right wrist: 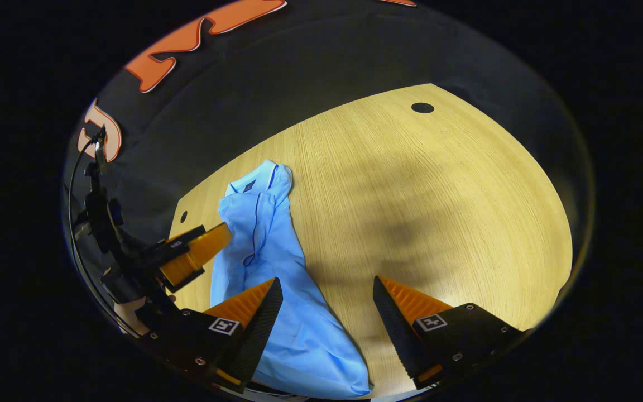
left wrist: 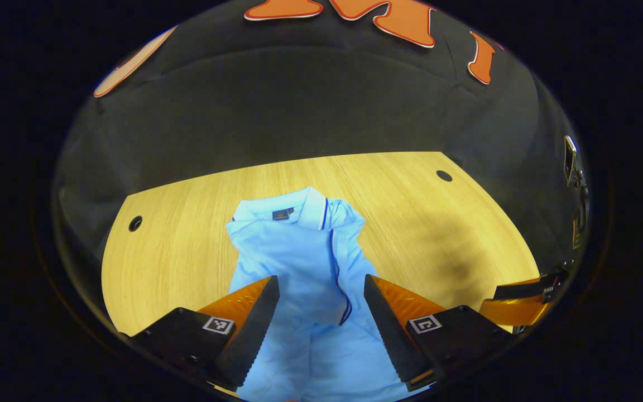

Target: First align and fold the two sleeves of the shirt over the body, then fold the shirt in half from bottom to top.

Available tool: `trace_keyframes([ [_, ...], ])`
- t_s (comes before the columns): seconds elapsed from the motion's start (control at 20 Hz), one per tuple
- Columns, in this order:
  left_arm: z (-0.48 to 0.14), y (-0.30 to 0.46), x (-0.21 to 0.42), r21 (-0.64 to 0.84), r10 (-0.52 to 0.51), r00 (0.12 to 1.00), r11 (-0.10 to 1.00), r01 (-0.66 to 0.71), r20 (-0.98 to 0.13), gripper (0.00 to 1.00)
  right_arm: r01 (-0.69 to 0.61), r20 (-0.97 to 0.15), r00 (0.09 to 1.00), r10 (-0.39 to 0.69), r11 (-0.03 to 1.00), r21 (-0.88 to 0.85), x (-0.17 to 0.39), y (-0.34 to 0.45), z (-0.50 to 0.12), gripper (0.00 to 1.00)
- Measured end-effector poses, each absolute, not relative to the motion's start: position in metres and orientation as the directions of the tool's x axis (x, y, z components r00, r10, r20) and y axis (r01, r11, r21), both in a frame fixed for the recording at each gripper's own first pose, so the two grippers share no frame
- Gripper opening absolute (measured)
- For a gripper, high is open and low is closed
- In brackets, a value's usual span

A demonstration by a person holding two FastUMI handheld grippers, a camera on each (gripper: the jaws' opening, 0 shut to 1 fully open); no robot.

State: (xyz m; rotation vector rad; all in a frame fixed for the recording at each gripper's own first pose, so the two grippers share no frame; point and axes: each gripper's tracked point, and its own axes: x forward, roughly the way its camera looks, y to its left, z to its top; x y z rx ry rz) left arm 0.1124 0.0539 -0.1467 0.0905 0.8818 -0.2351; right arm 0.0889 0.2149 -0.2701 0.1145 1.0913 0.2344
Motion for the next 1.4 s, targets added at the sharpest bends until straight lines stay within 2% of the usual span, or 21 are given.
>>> trace_keyframes([
  [0.25,-0.143,0.112,0.047,-0.004,-0.117,0.593,0.982,0.189,-0.797,0.98,-0.206,-0.892,0.41,0.193,0.972,0.115,0.055,0.22,-0.28,0.99],
  [0.45,-0.156,0.157,-0.013,-0.025,-0.093,0.534,0.991,0.133,-0.841,0.98,-0.271,-0.93,0.347,0.119,0.962,0.022,0.008,0.213,-0.3,0.99],
  [0.6,-0.163,0.189,-0.059,0.015,-0.047,0.509,0.993,0.118,-0.859,0.98,-0.295,-0.954,0.295,0.058,0.955,-0.033,-0.026,0.205,-0.32,0.99],
  [0.8,-0.172,0.207,-0.136,-0.02,-0.044,0.394,0.998,0.065,-0.918,0.98,-0.314,-0.973,0.23,0.013,0.947,-0.061,-0.064,0.198,-0.335,0.99],
  [0.95,-0.183,0.214,-0.18,-0.011,-0.038,0.336,0.996,0.084,-0.941,0.98,-0.329,-0.983,0.182,-0.008,0.942,-0.068,-0.096,0.188,-0.337,0.99],
  [1.2,-0.195,0.203,-0.198,-0.059,-0.077,0.31,0.996,0.066,-0.948,0.98,-0.351,-0.99,0.12,-0.075,0.929,-0.113,-0.131,0.168,-0.346,0.99],
  [1.4,-0.216,0.207,-0.202,-0.027,-0.046,0.276,0.997,0.072,-0.96,0.98,-0.347,-0.99,0.103,-0.092,0.93,-0.122,-0.136,0.168,-0.359,0.99],
])
